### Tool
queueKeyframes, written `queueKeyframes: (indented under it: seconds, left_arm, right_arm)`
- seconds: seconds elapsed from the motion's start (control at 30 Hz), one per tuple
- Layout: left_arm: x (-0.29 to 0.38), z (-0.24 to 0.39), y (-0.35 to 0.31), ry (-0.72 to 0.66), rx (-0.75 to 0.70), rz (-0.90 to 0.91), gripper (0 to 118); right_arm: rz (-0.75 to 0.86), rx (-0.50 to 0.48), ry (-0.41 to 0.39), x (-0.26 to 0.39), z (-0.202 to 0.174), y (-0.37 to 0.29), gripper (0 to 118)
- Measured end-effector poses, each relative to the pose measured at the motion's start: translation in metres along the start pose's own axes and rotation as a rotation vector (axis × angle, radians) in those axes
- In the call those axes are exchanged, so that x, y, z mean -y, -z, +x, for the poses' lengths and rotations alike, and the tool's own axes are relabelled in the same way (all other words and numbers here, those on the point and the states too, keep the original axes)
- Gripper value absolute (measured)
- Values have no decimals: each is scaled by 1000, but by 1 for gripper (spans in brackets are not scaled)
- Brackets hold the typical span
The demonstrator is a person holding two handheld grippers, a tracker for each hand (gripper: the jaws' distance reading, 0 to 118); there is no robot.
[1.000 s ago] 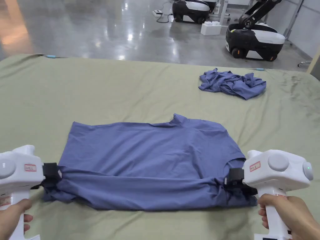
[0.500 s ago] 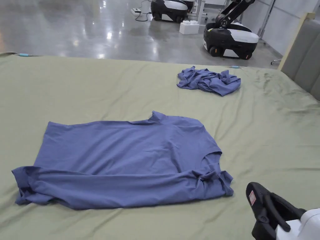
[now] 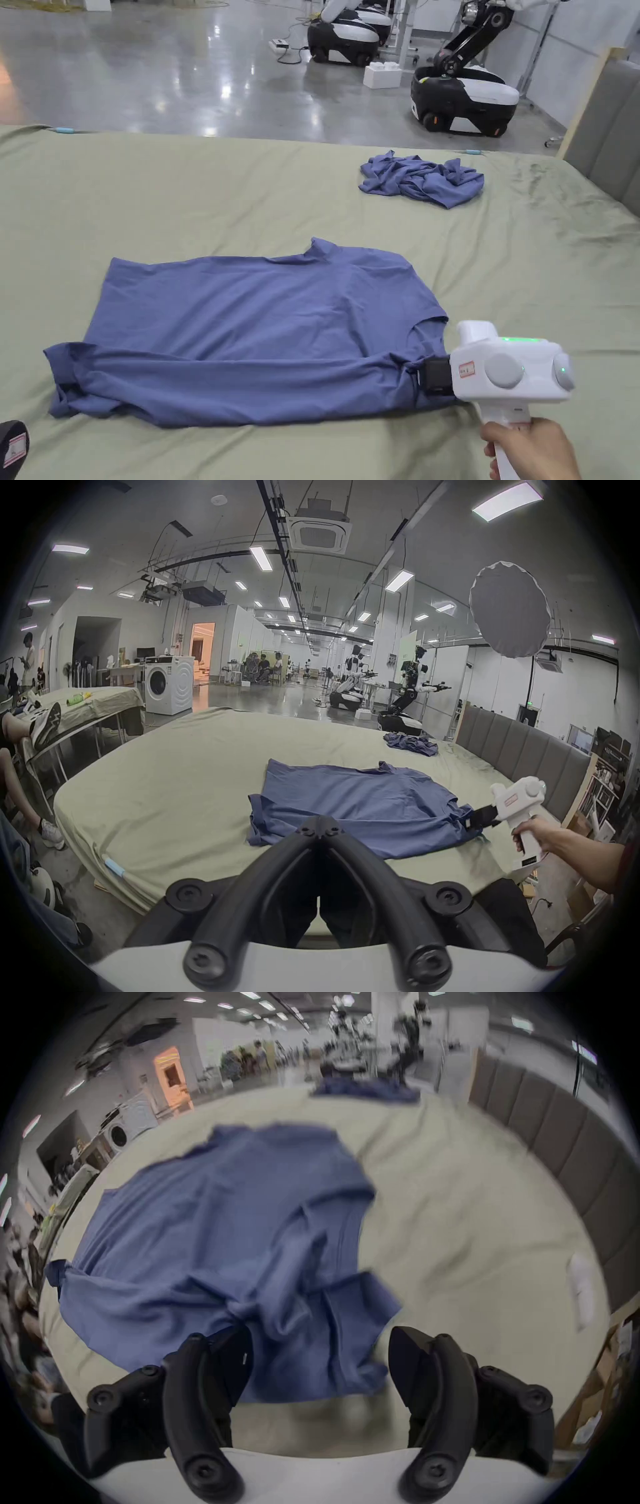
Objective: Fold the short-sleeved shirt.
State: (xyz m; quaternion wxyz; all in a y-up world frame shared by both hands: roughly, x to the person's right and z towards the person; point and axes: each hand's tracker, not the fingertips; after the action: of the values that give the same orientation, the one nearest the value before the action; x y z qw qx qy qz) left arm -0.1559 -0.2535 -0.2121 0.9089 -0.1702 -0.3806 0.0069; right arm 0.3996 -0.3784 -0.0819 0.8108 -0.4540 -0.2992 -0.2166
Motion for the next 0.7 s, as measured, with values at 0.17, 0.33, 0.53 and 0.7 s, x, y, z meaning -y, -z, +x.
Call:
queueKeyframes:
  seconds: [0.17,0.33,0.53,0.7]
  left_arm:
    - [-11,0,25,-33,-21,-68,31]
    - [-36,-66,162,-135,-36,-405,98]
    - [15,-98,281,-185,-84,-767,89]
    - [8,-60,286,57,-88,-767,5]
  right_arm:
    - [70,6,-24,19,-6,-15,13]
    - [67,-39,19,22,-5,-9,13]
    - [64,-38,0,20,-6,-8,13]
    - [55,-34,-27,18,-9,-9,13]
